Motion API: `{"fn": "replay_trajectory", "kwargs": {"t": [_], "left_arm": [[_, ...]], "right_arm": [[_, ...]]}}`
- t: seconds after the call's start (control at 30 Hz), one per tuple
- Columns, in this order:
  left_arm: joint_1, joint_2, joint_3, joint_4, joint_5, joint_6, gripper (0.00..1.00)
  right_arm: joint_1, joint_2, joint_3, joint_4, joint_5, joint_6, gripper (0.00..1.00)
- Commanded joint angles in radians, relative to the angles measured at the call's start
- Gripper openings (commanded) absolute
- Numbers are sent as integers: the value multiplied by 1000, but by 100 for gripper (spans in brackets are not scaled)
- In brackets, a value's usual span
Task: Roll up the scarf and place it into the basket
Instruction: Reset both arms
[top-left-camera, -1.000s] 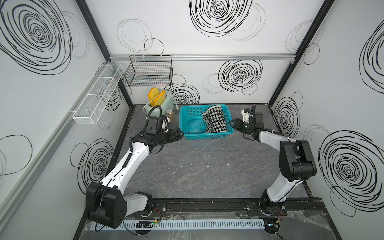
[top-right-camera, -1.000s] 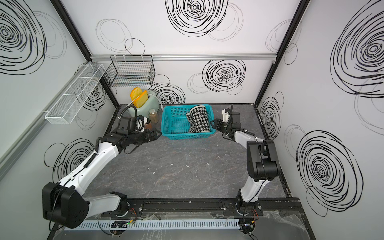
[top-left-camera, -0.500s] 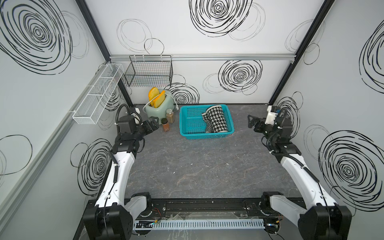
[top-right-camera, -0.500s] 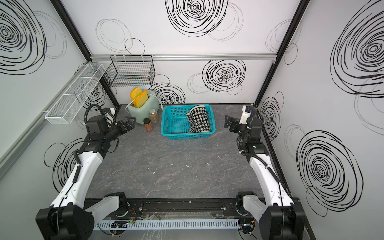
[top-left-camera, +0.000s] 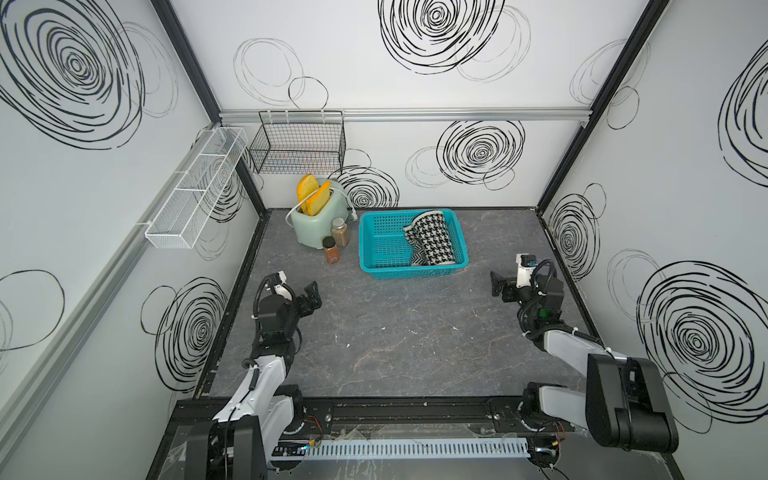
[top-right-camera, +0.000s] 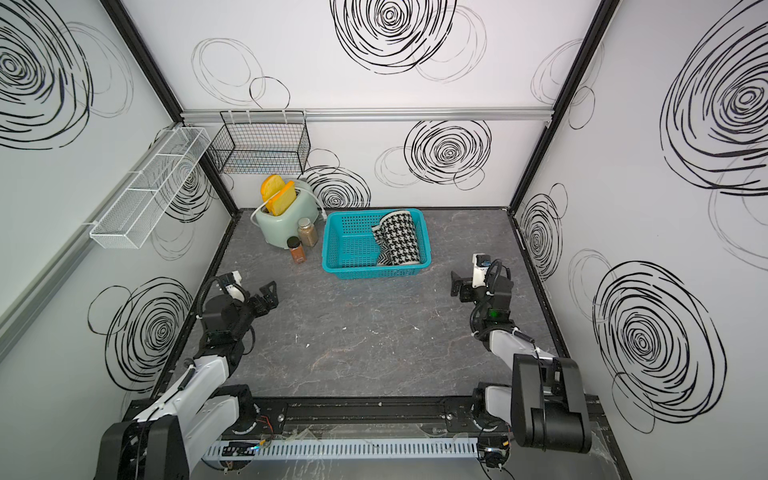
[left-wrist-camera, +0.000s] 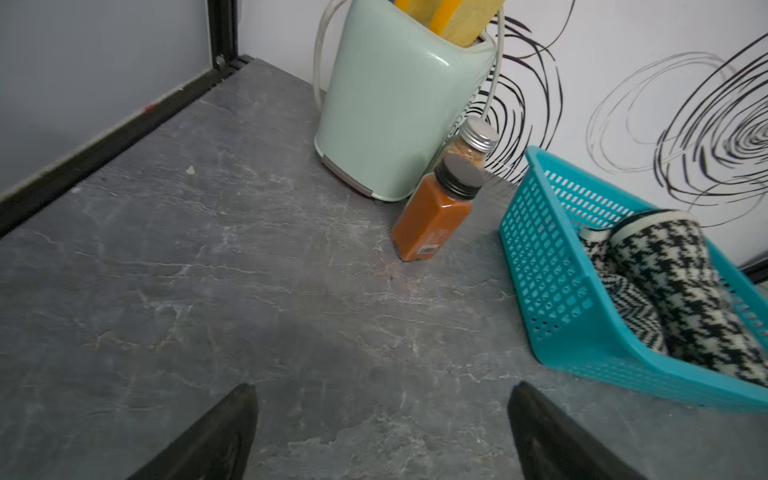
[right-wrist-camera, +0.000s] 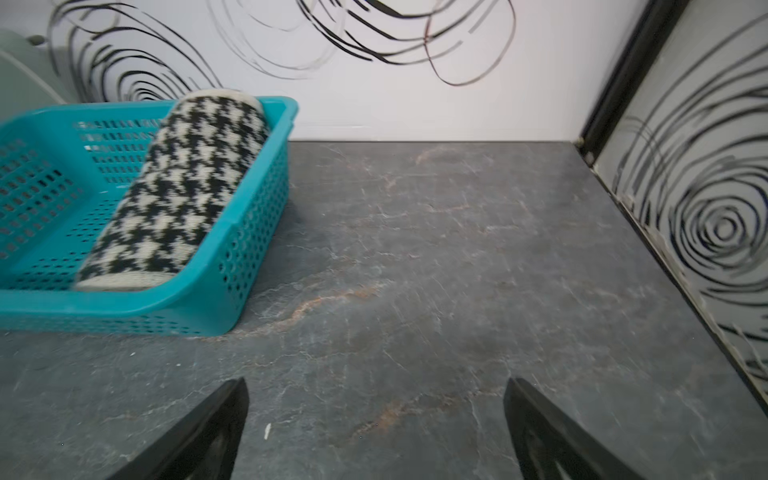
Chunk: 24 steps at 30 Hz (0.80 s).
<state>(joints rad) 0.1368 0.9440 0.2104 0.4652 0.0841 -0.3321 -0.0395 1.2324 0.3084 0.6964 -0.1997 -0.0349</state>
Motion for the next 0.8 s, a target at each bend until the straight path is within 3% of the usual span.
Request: {"fn": "replay_trajectory", "kwargs": {"t": [0.0,0.07,0.13,0.2,0.27,0.37,0.43,0.47,0.53,0.63,0.77], "left_arm": [[-67,33,22,246,-238,145,98],[-71,110,6,348,-246,173,98],[-106,184,22,408,-303,241,98],[-114,261,32,489,-289,314,98],[-84,335,54,504,-249,299,98],[-111,358,73,485,-185,331,98],[-126,327,29,545,-181,259,98],[-114,321,-2,604,-114,208,98],[-164,314,-1,580,-159,238,98],[-166,354,17,623,-104,299,98],[-161,534,-29,895,-130,293,98]], "right_arm": [[49,15,-61,205,14,-132,99],[62,28,-107,320,-27,-78,99],[81,69,-85,298,-3,-98,99],[52,105,-80,344,31,-57,99],[16,141,-92,421,49,11,99],[-20,220,-129,562,69,56,99],[-37,248,-126,578,66,78,99],[-33,266,-126,589,80,78,99],[-13,292,-112,605,93,62,99],[20,292,-90,556,159,44,99],[20,281,-94,551,158,43,99]]}}
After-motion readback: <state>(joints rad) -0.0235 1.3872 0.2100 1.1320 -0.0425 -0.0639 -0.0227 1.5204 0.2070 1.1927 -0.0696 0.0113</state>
